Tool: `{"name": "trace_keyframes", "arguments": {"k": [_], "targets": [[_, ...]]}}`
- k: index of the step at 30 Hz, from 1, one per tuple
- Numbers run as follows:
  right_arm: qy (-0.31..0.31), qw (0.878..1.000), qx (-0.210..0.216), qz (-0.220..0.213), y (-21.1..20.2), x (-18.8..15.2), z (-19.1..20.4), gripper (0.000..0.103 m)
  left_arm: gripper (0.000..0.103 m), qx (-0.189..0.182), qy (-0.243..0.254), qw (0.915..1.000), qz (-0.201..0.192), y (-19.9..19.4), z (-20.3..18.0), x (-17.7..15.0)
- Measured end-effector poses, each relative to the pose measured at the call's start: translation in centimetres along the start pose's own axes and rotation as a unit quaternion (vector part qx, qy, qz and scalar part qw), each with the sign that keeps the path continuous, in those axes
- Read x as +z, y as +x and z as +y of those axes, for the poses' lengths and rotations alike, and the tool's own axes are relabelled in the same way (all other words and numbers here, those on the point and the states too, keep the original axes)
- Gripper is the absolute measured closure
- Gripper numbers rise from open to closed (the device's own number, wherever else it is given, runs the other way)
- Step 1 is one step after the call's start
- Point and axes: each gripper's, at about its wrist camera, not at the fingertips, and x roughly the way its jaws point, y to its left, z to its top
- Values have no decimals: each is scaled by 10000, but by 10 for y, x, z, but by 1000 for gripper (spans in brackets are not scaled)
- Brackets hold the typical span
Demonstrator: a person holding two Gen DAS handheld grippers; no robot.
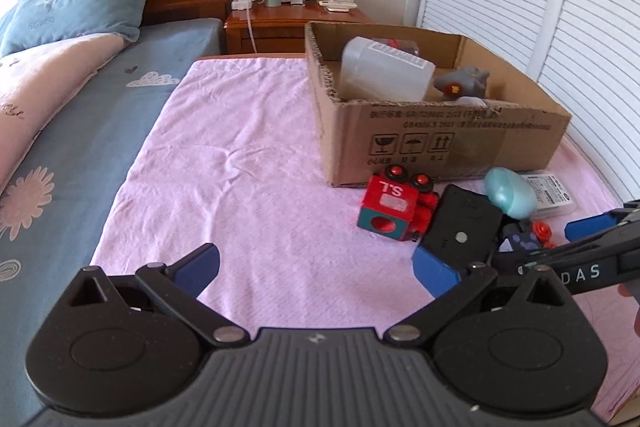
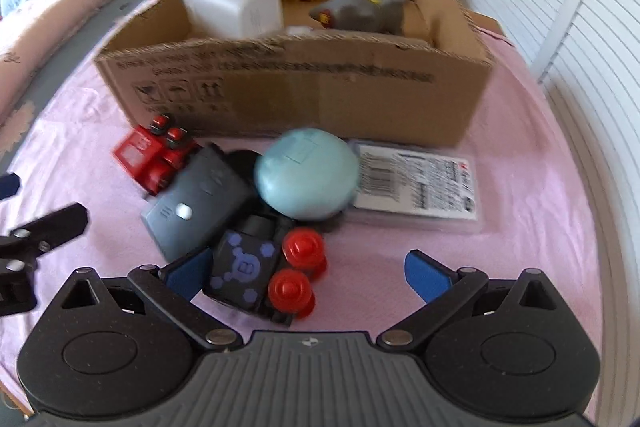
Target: Organize rigid objects
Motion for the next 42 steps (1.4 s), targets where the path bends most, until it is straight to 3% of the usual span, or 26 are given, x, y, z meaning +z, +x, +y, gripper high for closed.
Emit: {"name": "trace_keyframes", "arguments": {"k": [3, 12, 27, 29, 32, 34, 39, 42], "targets": [[-67, 9997, -230, 20, 1, -9, -8, 0, 1, -70, 77, 9999, 4, 1, -6, 0], [-175, 9993, -8, -324, -5, -32, -28, 0, 1, -207, 374, 9991, 8, 18, -19, 8], [-395, 9977, 153, -535, -8, -36, -32, 0, 3, -350, 1150, 9927, -53, 49, -27, 27], [-402, 9976, 157, -537, -8, -36, -32, 0, 7, -382, 1239, 9915, -143, 51, -29, 28], [-416, 9976, 168, -534, -8, -36, -33, 0, 31, -600, 1334, 9891, -163, 53, -32, 31], [-420, 9975, 170, -545, -8, -36, -33, 0, 47, -762, 1319, 9883, 80, 60, -34, 31], [-433, 9974, 178, -551, -8, -37, -33, 0, 53, -832, 1060, 9907, 160, 62, -31, 29], [-449, 9972, 187, -570, -9, -38, -33, 0, 53, -694, 1024, 9921, 212, 55, -26, 23]]}}
